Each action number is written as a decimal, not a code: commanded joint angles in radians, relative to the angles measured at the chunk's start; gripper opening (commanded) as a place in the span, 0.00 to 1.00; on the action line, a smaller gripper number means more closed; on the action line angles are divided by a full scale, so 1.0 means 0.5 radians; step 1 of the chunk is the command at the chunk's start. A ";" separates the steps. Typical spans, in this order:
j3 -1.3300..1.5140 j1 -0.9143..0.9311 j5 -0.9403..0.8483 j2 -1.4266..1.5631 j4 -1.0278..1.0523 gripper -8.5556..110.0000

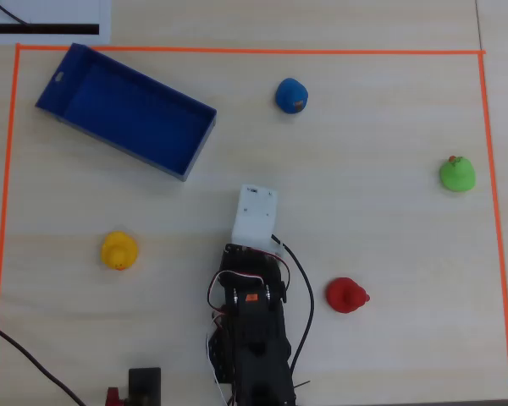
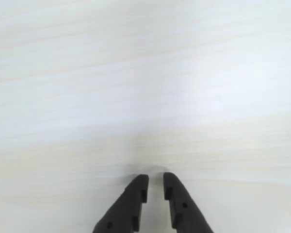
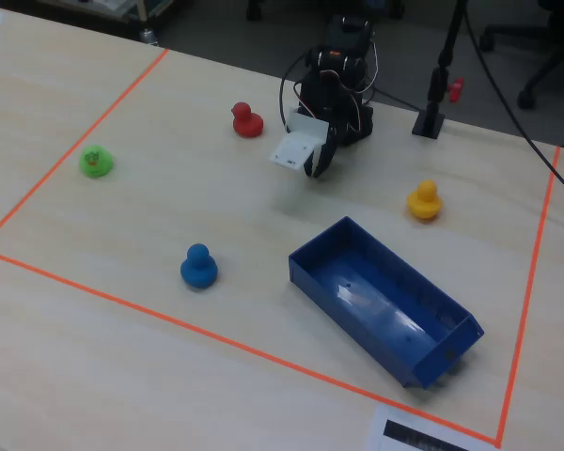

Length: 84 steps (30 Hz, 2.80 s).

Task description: Grasp yellow duck and put it into box.

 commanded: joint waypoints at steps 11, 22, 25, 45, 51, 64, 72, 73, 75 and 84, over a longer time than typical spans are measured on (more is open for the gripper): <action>-0.012 0.009 0.018 -0.003 0.043 0.07; -0.077 0.061 0.034 -0.083 -0.129 0.07; -0.896 0.147 -0.064 -0.939 0.098 0.12; -2.724 -1.289 1.181 -2.617 0.445 0.45; -2.258 -1.402 1.289 -2.700 0.003 0.44; -1.905 -1.715 1.629 -2.657 -0.233 0.44; -1.871 -1.779 1.715 -2.638 -0.270 0.43; -1.887 -1.786 1.715 -2.651 -0.264 0.43; -1.905 -1.795 1.697 -2.675 -0.276 0.43; -1.908 -1.862 1.666 -2.823 -0.460 0.43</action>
